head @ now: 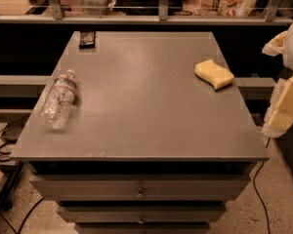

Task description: Pick sponge

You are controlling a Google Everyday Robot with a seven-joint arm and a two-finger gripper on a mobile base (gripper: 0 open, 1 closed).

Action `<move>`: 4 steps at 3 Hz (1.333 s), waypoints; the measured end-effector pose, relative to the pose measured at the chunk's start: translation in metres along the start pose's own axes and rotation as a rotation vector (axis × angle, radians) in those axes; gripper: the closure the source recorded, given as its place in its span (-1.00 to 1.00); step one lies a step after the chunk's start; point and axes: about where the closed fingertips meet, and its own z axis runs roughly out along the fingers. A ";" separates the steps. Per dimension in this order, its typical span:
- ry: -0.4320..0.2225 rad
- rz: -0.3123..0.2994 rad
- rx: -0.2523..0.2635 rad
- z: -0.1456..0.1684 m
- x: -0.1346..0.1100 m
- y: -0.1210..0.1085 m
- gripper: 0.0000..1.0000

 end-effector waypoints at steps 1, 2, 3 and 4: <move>0.000 0.000 0.000 0.000 0.000 0.000 -1.00; -0.029 0.004 0.008 -0.002 -0.003 -0.002 -1.00; -0.060 0.008 0.015 -0.004 -0.005 -0.004 -1.00; -0.116 0.022 0.025 -0.002 -0.008 -0.010 -1.00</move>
Offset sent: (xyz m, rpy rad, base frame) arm 0.0061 0.0042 0.0047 0.0899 -0.0259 0.0078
